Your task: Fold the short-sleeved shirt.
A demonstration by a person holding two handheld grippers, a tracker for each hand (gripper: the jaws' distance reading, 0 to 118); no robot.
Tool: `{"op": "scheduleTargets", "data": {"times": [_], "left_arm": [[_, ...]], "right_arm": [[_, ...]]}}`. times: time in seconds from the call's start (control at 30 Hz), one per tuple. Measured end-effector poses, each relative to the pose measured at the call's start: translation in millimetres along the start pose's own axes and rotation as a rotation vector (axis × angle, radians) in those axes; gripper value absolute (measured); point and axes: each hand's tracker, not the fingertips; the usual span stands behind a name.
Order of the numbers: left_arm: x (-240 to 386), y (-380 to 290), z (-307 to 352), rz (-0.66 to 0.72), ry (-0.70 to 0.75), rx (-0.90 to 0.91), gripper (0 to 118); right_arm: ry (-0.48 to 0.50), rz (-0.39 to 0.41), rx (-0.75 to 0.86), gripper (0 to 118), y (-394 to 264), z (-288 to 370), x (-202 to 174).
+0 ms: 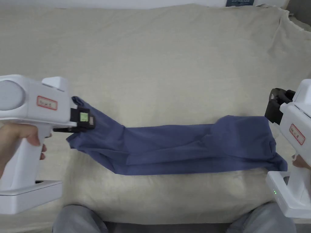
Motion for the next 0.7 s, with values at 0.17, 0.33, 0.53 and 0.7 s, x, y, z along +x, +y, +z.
{"op": "scheduleTargets", "data": {"times": [0.17, 0.33, 0.53, 0.7], "left_arm": [[60.6, 5.8, -38.8, -0.100, -0.043, -0.036, 5], [111.8, 3.1, -97.5, -0.098, -0.106, -0.125, 5], [149.9, -15.7, -177.6, -0.106, -0.029, -0.206, 7], [155.7, -26.4, -210.4, -0.073, -0.039, -0.254, 90]], "right_arm": [[-0.015, -0.012, 0.003, 0, -3.6, 7.0, 13.3], [-0.043, -0.017, 0.001, 0, -7.1, 13.1, 28.4], [-0.076, -0.026, -0.010, 0, -11.5, 19.6, 44.6], [-0.099, -0.017, -0.024, 0, -14.6, 19.2, 54.0]]}}
